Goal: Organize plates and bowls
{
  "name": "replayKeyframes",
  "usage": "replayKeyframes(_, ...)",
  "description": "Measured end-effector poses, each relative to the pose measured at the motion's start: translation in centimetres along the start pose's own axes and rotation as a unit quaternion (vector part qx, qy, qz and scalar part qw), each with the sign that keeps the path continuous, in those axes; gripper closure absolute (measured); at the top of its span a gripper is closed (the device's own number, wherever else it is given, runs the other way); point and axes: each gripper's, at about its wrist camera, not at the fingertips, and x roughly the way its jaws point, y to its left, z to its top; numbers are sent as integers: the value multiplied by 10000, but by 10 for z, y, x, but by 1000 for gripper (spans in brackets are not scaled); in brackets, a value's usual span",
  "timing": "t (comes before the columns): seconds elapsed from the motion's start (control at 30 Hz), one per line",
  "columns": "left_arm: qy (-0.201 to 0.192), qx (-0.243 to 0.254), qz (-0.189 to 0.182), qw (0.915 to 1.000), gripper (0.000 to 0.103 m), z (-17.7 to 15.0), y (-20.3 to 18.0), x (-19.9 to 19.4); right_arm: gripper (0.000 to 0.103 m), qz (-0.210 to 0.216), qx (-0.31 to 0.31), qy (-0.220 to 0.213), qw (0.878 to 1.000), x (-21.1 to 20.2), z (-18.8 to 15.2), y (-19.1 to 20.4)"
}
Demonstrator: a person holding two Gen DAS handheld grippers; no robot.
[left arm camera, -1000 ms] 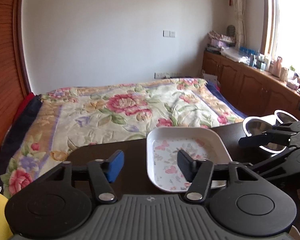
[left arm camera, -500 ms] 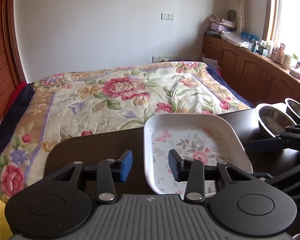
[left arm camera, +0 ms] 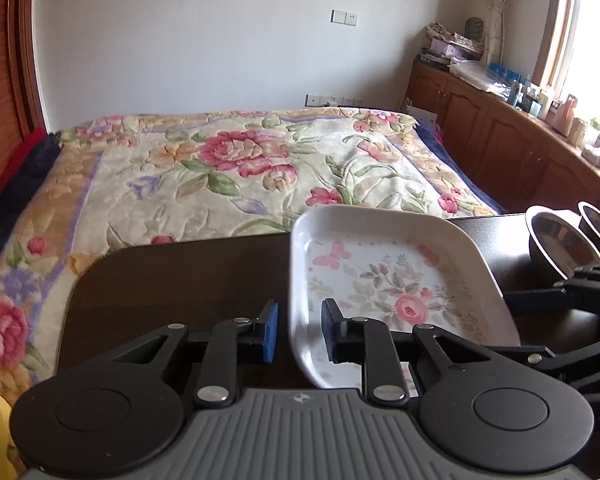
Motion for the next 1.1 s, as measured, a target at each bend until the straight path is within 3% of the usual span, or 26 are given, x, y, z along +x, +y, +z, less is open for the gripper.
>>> replayKeyframes(0.13, -6, -42, -28, 10000, 54, -1, 1, 0, 50, 37, 81, 46, 10000, 2, -2, -3)
replayKeyframes(0.3, -13, -150, -96, 9998, 63, -2, 4, -1, 53, 44, 109, 87, 9999, 6, -4, -5)
replayKeyframes(0.5, 20, -217, -102, 9997, 63, -5, 7, -7, 60, 35, 224, 100, 9997, 9, -3, -8)
replayKeyframes(0.73, 145, -192, -35, 9997, 63, -12, 8, -19, 78, 140, 326, 112, 9993, 4, -7, -12)
replayKeyframes(1.1, 28, -229, -11, 9997, 63, -24, -2, -46, 83, 340, 384, -57, 9987, -15, -12, -12)
